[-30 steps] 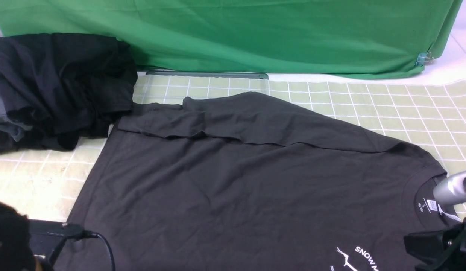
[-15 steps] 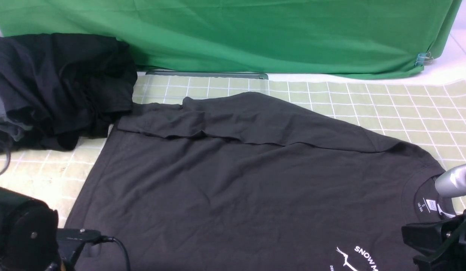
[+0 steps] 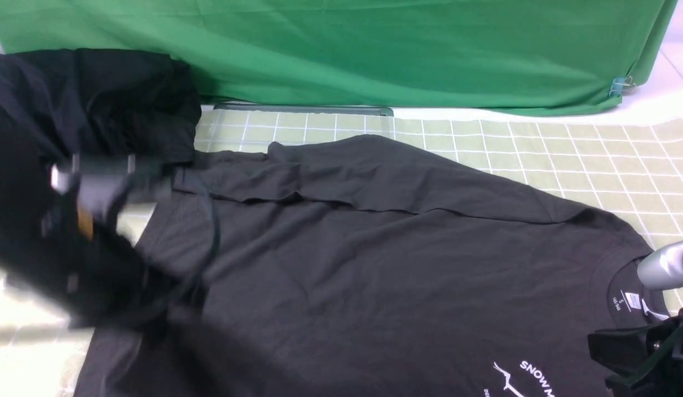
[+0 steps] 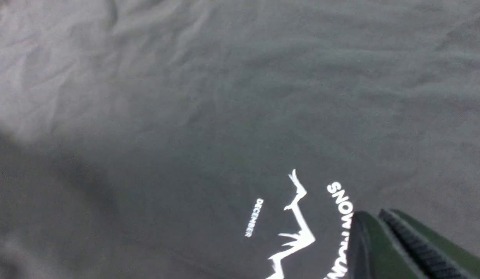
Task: Fold a long-sleeved shirt over a green coffee tablecloth.
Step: 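Fold the left side of the black T-shirt inward over its body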
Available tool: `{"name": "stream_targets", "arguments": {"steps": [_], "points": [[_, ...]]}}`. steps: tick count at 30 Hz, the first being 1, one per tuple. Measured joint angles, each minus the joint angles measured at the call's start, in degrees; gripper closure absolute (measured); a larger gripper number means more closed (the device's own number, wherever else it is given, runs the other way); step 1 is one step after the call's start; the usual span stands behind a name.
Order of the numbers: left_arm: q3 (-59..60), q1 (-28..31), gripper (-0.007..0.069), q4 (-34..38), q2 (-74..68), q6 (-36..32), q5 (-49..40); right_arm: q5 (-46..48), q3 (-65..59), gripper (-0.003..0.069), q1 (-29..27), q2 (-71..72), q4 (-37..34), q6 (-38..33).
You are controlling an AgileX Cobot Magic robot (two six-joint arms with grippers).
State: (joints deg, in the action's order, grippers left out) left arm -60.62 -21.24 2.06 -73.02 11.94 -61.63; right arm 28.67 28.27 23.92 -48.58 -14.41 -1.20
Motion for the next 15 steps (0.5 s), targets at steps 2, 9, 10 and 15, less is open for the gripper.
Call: {"name": "stream_targets", "arguments": {"steps": [2, 9, 10, 15], "points": [[-5.27, 1.83, 0.0613, -0.22, -1.99, -0.27, -0.91, 1.62, 0.24, 0.0641, 0.0, -0.07, -0.51, 0.0], [-18.33, 13.11, 0.0611, 1.8, -14.27, -8.17, -0.46, 17.19, 6.62, 0.064, 0.0, -1.75, -1.11, -4.31], [-18.57, 14.14, 0.0611, 2.76, -16.38, -9.14, -0.27, 17.9, 7.35, 0.0639, 0.0, -1.82, -1.34, -4.9], [-18.71, 15.2, 0.0611, 2.9, -25.76, -11.31, -0.53, 19.91, 9.21, 0.0574, 1.08, -4.02, -6.17, -11.06]]}}
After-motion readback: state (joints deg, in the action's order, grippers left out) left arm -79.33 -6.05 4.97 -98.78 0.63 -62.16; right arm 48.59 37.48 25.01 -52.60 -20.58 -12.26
